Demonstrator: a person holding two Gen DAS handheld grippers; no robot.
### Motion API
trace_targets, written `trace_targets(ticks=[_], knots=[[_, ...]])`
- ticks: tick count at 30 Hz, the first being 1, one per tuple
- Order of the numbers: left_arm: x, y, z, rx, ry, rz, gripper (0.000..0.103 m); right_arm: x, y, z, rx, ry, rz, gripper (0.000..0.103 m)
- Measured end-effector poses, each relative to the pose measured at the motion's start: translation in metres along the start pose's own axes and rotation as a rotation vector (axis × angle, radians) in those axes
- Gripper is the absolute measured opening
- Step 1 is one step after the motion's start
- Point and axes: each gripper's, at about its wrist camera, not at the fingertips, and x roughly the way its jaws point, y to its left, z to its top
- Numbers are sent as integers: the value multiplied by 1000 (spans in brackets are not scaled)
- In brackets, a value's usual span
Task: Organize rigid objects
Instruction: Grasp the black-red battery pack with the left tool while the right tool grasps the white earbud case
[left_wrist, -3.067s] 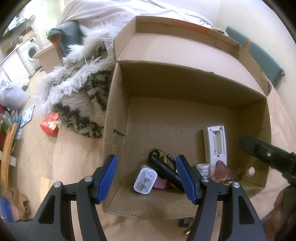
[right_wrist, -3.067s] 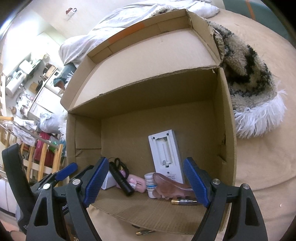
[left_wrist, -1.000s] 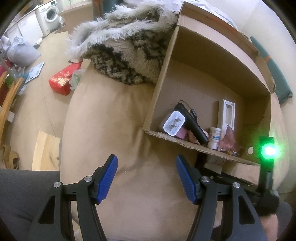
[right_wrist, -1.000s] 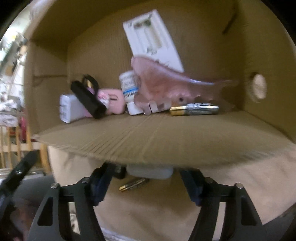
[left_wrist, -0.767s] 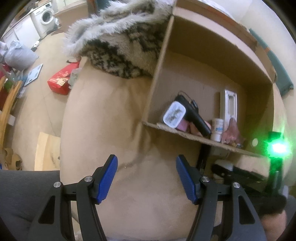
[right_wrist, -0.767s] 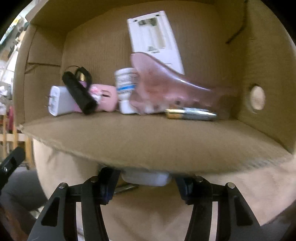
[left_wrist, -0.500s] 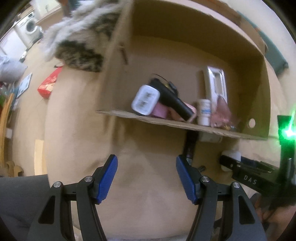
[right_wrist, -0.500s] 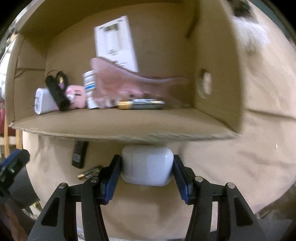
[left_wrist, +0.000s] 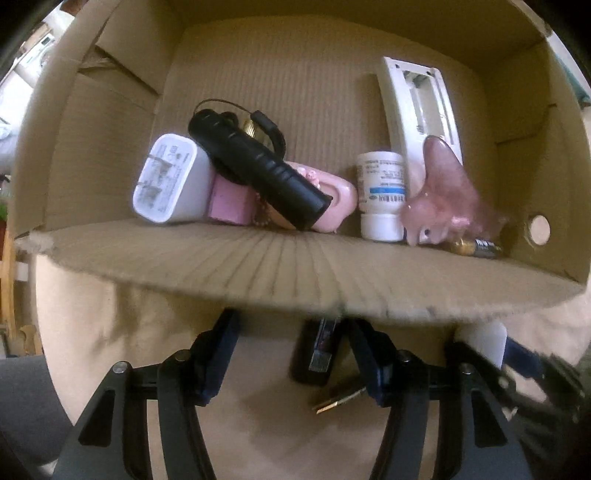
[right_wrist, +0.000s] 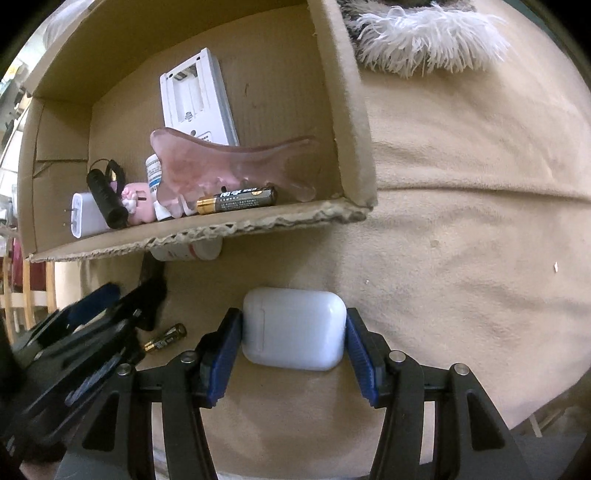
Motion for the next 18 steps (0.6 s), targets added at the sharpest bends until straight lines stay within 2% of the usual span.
trace_targets(ticks=[4,7,8,12,18], knots=[[3,-4,8,17,-9,4,49,1,17,-3,-15,-1,-27,59],[5,-9,15,36,-20,1,29,2,22,-2,-33,3,-46,60],[4,-10,16,45,-25,4,17,0,31,-3,-41,4,-53,60],[0,-8,15,31,-27,-21,17,3,38,-7,-69,4,-80,61],[-9,15,8,-17,-29,-5,17,6,53,-11,-122,-3,-114,61]])
